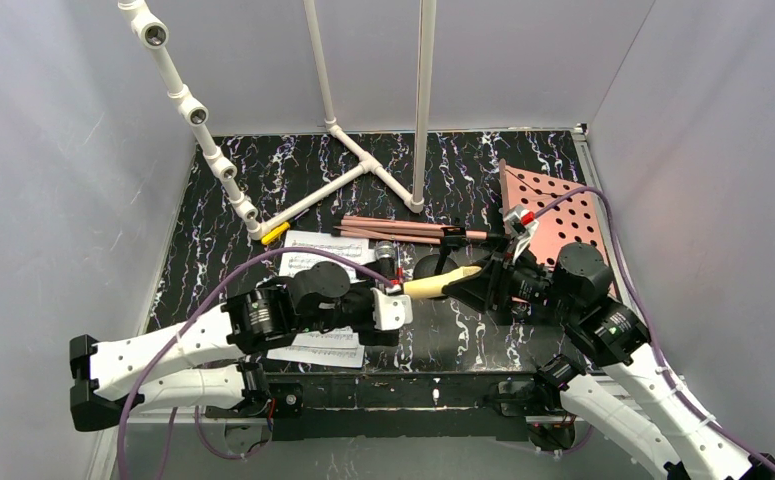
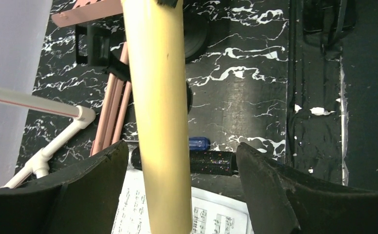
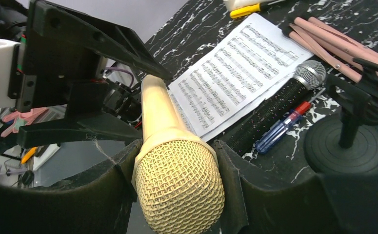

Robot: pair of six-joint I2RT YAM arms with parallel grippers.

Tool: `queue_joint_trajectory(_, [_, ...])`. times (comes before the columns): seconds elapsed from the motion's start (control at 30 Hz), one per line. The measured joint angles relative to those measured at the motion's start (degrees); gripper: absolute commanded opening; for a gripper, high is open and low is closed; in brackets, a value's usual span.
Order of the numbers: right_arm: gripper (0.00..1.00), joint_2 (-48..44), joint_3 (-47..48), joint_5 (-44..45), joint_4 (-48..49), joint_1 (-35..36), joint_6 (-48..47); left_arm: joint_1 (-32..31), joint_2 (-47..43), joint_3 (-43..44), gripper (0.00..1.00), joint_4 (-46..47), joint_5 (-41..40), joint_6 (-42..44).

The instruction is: Pack up the instrument practice props

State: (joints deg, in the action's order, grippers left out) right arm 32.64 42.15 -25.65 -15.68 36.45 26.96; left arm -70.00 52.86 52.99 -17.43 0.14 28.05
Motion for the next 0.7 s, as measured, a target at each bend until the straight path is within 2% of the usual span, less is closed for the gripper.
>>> queue_joint_trajectory(0.13, [0.01, 0.5, -1.2, -2.56, 2.49, 0.0, 0.26, 0.0, 2.69, 0.61, 0.72, 2.08, 2.32, -1.53])
queue_joint_trajectory(0.3, [0.01, 1.51, -3.15, -4.96, 4.9, 0.0, 1.18, 0.0, 6.03, 2.08, 0.57, 4.17, 4.39, -3.48])
queue_joint_trajectory(0.4, [0.01, 1.97, -3.61, -5.75, 5.38, 0.0, 1.38, 0.0, 8.15, 3.23, 0.44, 4.87, 5.42, -4.55])
queue_joint_trajectory(0.63, [0.01, 2.14, -4.37, -6.45, 5.49, -0.04, 1.38, 0.42, 9.84, 4.04, 0.21, 4.92, 5.31, -7.34])
queue_joint_trajectory(0.7, [0.01, 2.05, -4.52, -6.45, 5.53, -0.02, 1.51, 0.39, 9.99, 4.09, 0.06, 4.79, 5.29, -7.96])
